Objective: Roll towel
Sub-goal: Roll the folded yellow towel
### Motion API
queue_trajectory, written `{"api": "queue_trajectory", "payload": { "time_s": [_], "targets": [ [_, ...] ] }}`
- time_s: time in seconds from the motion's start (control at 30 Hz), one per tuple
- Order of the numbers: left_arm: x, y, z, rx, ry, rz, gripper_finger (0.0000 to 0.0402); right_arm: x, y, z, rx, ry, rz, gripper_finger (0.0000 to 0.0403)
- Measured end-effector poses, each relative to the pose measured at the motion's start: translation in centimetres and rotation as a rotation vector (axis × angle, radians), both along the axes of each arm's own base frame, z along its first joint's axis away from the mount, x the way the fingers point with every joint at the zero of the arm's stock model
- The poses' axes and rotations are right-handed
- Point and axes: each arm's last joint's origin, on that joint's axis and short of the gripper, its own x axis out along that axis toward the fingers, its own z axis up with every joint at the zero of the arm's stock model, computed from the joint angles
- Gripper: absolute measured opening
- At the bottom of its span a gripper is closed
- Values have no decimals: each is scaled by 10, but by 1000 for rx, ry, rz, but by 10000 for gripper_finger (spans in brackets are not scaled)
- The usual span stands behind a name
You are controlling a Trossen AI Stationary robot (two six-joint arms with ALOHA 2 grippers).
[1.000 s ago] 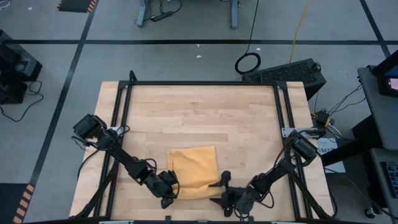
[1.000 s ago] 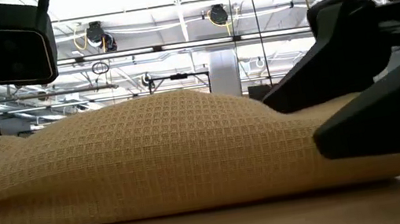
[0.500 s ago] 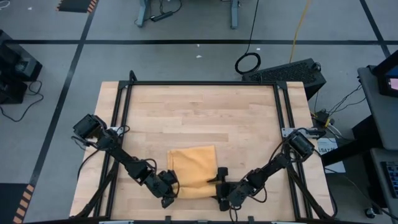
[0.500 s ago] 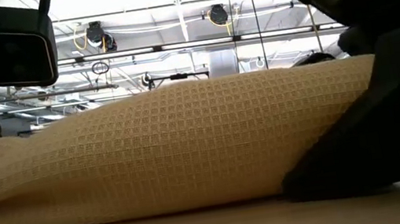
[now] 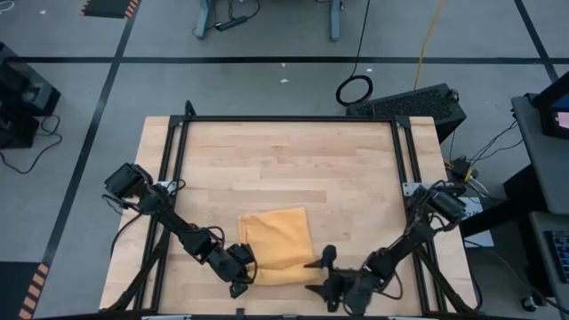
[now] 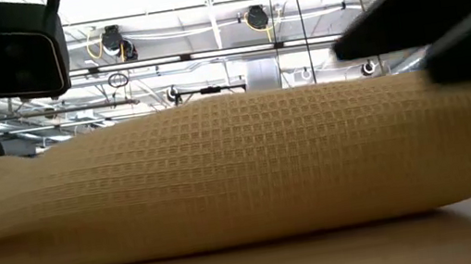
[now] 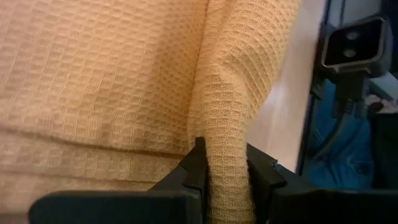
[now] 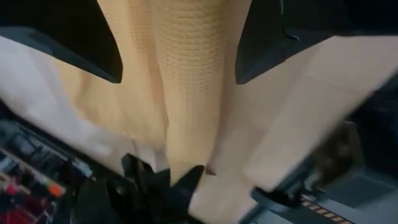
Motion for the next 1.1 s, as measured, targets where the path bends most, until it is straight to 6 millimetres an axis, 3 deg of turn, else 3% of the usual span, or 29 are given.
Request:
{"api": "queue_trajectory", "payload": {
  "time_s": [0.2,0.43,0.83,1.1],
  "targets": [
    [1,-1,1,-24,-9,-17,61,-14,16,2,42,-2,72,301],
    [3,0,2,-35,-8,-4,61,-7,22,-2,86,-69,176,300],
    [3,0,3,-23,-32,4,51,20,-2,-32,4,-23,160,299],
    [5,-2,5,-33,-67,-12,30,37,-24,-33,-7,-15,82,299]
  ]
}}
